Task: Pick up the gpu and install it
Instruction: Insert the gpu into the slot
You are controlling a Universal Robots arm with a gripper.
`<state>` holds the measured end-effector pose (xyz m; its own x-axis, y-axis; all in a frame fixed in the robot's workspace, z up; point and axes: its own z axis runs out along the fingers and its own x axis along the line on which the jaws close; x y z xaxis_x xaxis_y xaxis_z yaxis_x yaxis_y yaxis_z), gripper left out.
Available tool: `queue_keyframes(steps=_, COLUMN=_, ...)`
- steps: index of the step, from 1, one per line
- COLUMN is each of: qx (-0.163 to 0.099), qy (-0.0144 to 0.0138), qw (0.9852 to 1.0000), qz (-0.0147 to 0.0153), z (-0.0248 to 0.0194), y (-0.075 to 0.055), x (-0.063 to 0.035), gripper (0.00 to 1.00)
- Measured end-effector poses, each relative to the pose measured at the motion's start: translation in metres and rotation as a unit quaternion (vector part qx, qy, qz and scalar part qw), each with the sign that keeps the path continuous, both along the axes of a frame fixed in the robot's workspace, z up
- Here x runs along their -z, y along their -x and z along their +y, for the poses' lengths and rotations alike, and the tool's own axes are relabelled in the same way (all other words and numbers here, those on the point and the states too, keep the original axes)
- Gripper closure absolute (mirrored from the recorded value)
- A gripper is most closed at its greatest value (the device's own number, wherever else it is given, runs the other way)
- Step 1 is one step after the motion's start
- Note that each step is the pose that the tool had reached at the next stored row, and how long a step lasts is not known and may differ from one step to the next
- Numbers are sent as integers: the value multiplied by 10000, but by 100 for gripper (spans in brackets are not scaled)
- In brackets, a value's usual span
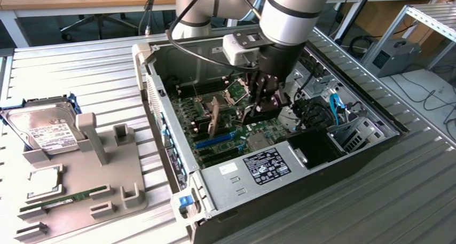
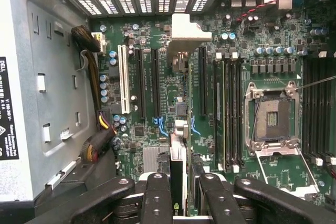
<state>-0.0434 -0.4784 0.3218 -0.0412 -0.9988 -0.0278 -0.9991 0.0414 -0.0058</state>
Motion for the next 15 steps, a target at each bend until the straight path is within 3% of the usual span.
queue_keyframes(steps=15, qx=8, qy=0, qw=10000, qz=0, z=-2, y=63, x=11, gripper=74)
